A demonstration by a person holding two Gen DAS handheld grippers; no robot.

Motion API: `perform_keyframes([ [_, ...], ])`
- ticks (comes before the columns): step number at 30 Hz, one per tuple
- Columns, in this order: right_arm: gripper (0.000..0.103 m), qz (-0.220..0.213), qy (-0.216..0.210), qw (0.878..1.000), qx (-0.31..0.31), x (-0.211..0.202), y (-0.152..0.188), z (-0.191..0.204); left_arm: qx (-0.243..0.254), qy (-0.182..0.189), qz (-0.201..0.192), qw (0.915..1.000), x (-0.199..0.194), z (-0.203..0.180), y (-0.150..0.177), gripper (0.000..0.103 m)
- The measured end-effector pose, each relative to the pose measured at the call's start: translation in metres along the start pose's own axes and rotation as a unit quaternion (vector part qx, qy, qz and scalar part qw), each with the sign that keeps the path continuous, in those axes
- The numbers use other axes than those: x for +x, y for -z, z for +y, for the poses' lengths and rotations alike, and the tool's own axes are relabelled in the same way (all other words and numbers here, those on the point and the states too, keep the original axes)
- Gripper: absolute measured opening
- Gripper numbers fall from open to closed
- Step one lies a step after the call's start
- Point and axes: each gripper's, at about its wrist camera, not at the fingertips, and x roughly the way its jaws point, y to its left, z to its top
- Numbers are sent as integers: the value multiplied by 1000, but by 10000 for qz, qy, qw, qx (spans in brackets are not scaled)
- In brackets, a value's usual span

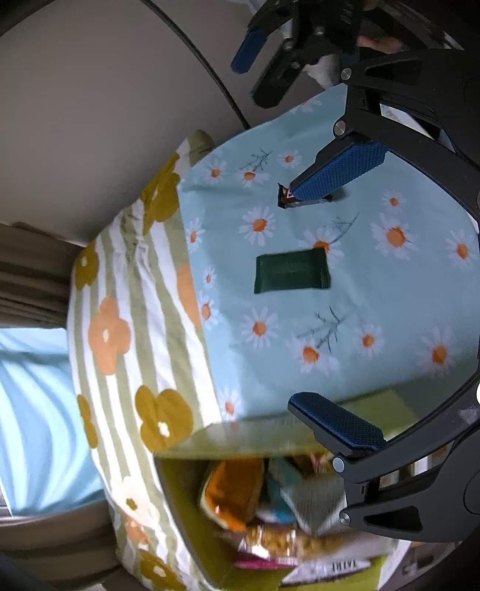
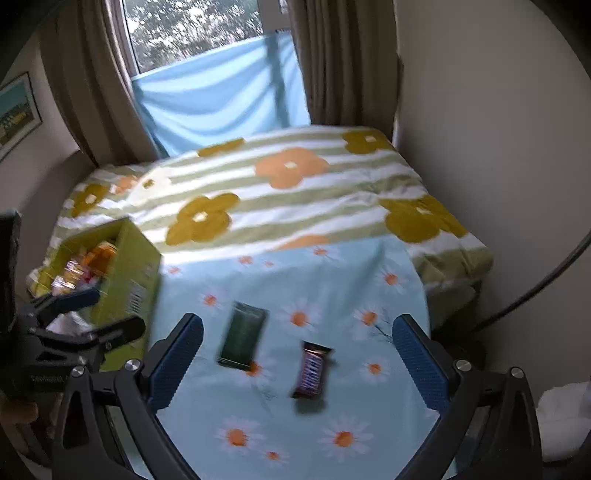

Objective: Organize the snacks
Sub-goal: 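Move both tools back over the green pack and Snickers bar on the sheet, then grasp the dark green pack with the left tool while the right tool grasps the Snickers bar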

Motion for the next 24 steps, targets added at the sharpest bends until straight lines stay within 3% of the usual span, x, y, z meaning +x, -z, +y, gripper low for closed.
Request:
perform_keyframes([
  [10,101,746,-165,9968,245,56,42,-25,87,-232,882,9958,81,-23,-1,102],
  [12,95,837,-161,9960,266,67,48,-26,104,-225,1021,9945,95,-25,-2,101],
  [17,86,887,-65,9955,315,87,63,-25,164,-243,1471,9887,137,-28,2,89],
  [20,84,908,10,9954,314,98,69,-22,211,-269,1627,9861,156,-29,5,80],
  [24,84,874,50,9956,348,107,73,-20,342,-360,1761,9831,173,-30,7,75],
])
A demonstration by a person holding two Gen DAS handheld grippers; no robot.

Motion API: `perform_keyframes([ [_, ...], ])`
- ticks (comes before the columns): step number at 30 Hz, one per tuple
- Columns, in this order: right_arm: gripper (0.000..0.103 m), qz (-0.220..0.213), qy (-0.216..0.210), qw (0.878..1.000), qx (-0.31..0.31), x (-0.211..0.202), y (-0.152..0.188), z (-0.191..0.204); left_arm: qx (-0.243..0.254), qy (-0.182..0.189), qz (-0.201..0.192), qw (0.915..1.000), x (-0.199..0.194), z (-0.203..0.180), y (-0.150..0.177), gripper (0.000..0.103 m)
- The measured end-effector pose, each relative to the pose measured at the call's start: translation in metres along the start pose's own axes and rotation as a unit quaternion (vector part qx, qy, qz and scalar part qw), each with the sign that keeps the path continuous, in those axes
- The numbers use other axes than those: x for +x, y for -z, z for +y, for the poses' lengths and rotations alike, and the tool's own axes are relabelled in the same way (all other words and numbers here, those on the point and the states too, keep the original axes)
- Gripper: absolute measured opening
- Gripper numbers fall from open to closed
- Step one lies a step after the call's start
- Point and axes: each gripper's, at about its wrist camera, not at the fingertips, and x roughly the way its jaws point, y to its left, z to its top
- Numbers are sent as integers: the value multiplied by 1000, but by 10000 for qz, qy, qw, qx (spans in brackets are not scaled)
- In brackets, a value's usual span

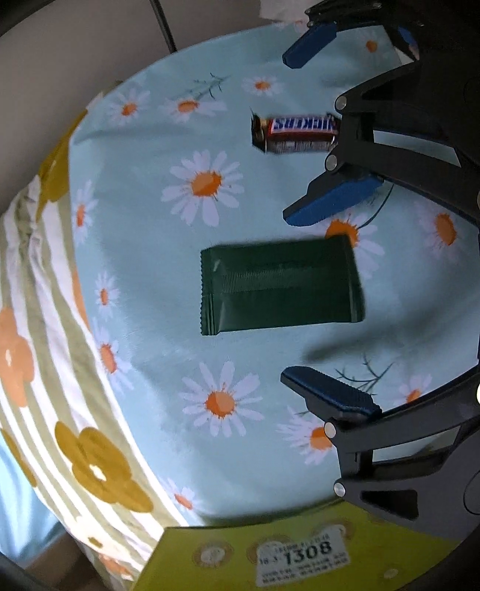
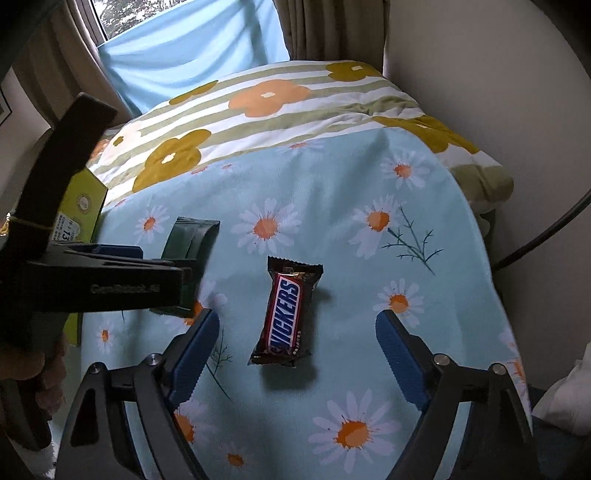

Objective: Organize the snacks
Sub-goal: 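Grasp the dark green pack with the left tool while the right tool grasps the Snickers bar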

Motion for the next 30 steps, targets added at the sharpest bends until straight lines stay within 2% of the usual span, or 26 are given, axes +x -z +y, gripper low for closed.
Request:
perform_keyframes([
  [3,83,-66,68,10000,10,4,1,1,115,-81,52,9999,6,-2,-1,70],
  [4,81,-71,98,9999,-6,6,2,2,177,-127,22,9998,7,-4,-1,70],
  [5,73,-65,118,9999,-25,8,2,3,253,-149,12,9996,7,-6,-2,69],
  [9,64,8,107,9999,-75,16,4,7,408,-160,10,9990,7,-10,-4,64],
  [11,61,32,99,9998,-141,18,6,9,473,-153,-29,9988,6,-11,-4,55],
  [14,58,23,124,9996,-267,19,6,14,699,-130,-29,9975,5,-16,-6,48],
  [18,56,26,114,9994,-321,20,6,16,737,-117,12,9972,4,-16,-8,44],
  [27,45,99,126,9990,-417,26,7,19,658,6,15,9978,-2,-13,-2,44],
  [30,36,138,150,9988,-451,31,6,21,643,28,-14,9979,-5,-14,1,44],
])
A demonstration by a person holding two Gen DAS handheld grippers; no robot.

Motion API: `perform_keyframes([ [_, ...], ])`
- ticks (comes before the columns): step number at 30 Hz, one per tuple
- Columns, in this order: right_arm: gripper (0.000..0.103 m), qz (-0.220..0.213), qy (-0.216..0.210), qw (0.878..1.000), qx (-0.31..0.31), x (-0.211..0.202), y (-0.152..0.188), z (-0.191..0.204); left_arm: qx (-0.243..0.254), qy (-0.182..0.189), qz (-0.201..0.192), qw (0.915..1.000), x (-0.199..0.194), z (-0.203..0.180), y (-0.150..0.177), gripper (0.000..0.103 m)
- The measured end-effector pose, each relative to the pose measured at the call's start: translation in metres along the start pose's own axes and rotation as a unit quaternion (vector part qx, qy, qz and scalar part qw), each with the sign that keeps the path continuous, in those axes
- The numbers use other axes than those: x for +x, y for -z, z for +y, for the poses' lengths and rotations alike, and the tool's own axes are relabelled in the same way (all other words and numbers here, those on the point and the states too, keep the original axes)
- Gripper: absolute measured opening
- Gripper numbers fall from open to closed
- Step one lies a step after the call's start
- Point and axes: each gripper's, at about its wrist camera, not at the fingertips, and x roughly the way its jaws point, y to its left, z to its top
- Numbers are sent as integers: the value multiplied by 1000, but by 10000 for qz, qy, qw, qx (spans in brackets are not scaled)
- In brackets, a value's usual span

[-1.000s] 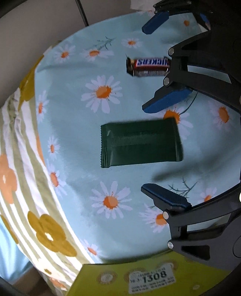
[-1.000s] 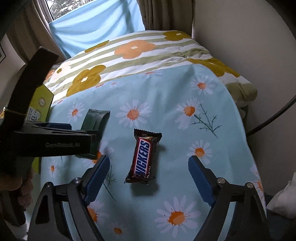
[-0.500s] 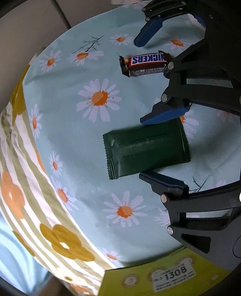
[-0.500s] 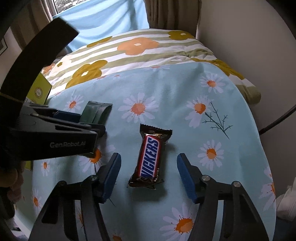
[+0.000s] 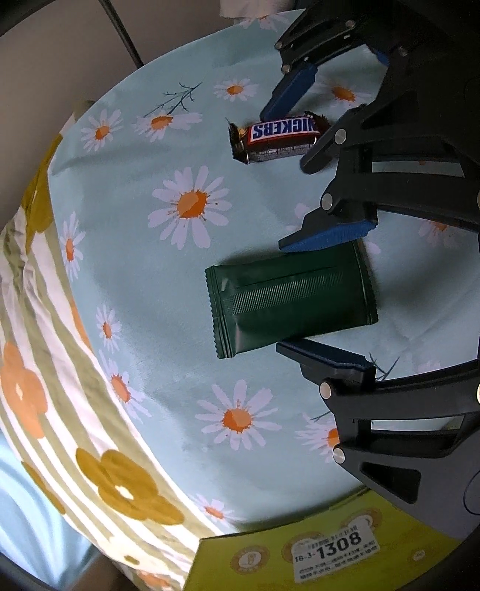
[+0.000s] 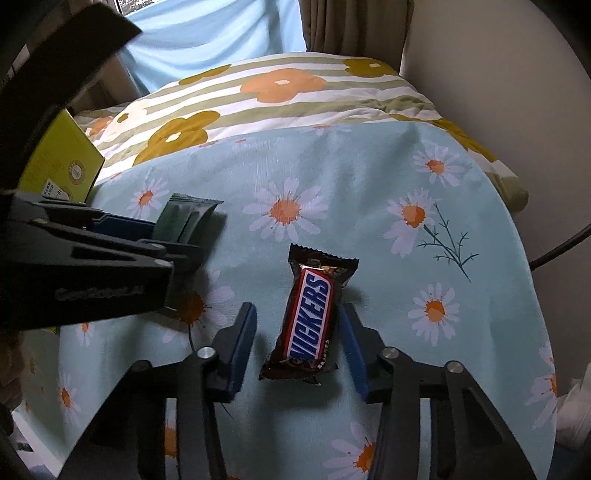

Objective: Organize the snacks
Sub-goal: 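Grasp the dark green pack with the left tool while the right tool grasps the Snickers bar, then carry both snacks over the yellow box and open both tools to drop them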

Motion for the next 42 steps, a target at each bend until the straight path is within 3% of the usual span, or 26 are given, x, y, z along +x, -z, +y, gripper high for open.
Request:
perform_keyframes([
  [3,26,-24,94,9999,-99,3,-1,2,-38,-1,-33,10000,-3,1,1,44],
  [13,26,-307,-35,9994,-156,-19,-5,-2,-252,83,-348,9990,-32,5,7,44],
  [18,26,-578,-193,9978,-260,-49,-19,-2,-410,173,-760,9961,-70,7,12,44],
  [23,26,-899,-435,9931,-606,-86,-43,10,-778,239,-1380,9871,-131,25,22,44],
  [29,26,-1225,-901,9823,-1091,-130,-77,54,-1213,200,-2034,9713,-200,64,38,44],
  [35,26,-1437,-1411,9674,-1534,-159,-100,119,-1693,23,-2466,9542,-245,131,71,44],
  [42,26,-1465,-1664,9587,-1782,-165,-109,209,-2137,-97,-2523,9437,-259,219,123,44],
])
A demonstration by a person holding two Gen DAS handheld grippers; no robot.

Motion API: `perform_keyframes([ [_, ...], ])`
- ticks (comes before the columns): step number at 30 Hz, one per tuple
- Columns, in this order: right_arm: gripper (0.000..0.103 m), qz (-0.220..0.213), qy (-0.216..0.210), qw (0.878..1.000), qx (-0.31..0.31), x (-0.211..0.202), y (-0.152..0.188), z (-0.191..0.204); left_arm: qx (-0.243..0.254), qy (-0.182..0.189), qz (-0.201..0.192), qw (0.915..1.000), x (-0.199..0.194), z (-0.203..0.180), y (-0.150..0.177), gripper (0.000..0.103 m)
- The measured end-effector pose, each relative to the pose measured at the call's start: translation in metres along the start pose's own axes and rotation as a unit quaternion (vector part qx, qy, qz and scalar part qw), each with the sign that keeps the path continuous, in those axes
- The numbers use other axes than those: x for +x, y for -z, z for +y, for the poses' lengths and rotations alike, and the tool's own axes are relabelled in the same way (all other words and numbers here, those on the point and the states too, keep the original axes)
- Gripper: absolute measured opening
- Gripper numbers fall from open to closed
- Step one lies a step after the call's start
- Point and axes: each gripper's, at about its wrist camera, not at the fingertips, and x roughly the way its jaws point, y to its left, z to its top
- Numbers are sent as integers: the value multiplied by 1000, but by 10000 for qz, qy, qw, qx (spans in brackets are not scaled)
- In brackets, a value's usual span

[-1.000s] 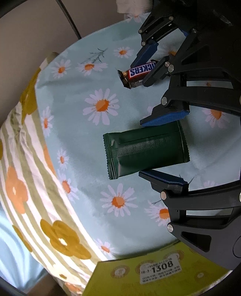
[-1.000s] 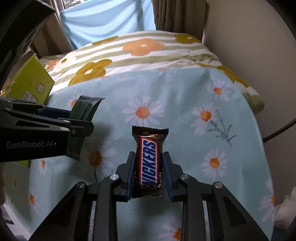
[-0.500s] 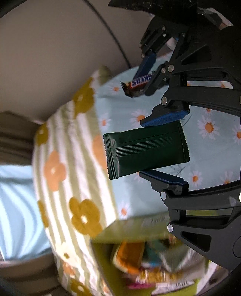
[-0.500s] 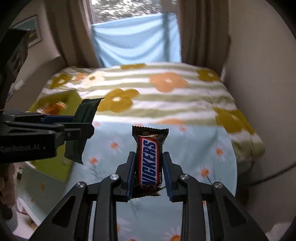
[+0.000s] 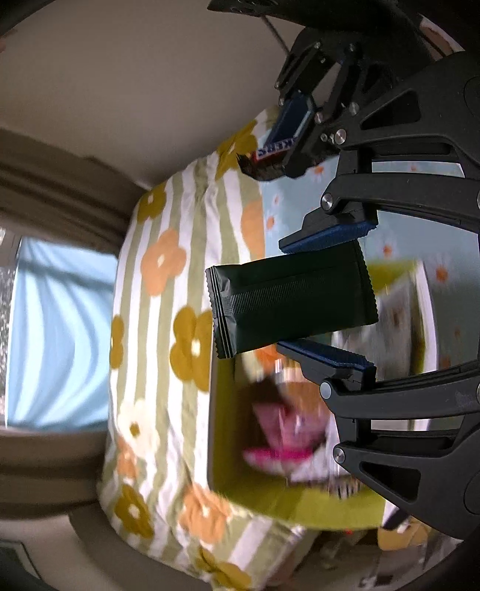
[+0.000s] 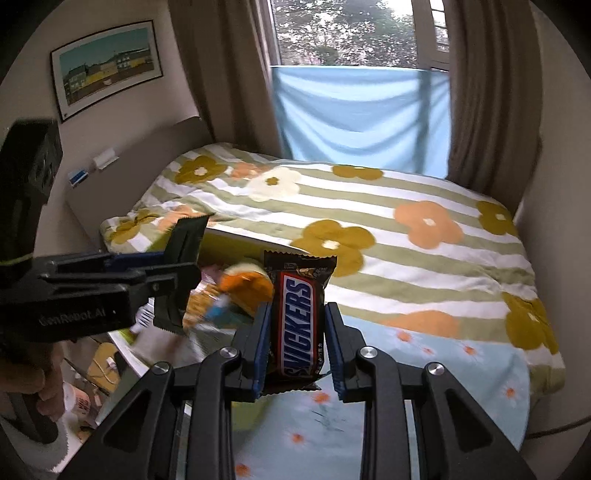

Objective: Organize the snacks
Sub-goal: 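Carry both snacks over the yellow box and open both tools to drop them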

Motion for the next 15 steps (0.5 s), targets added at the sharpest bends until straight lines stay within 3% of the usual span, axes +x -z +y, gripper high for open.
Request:
perform_keyframes([
  [8,26,213,-213,9995,88,56,-18,65,-70,-291,373,9989,21,105,3,44],
  [15,26,418,-49,9986,331,84,-18,89,144,-221,973,9949,71,145,7,46],
])
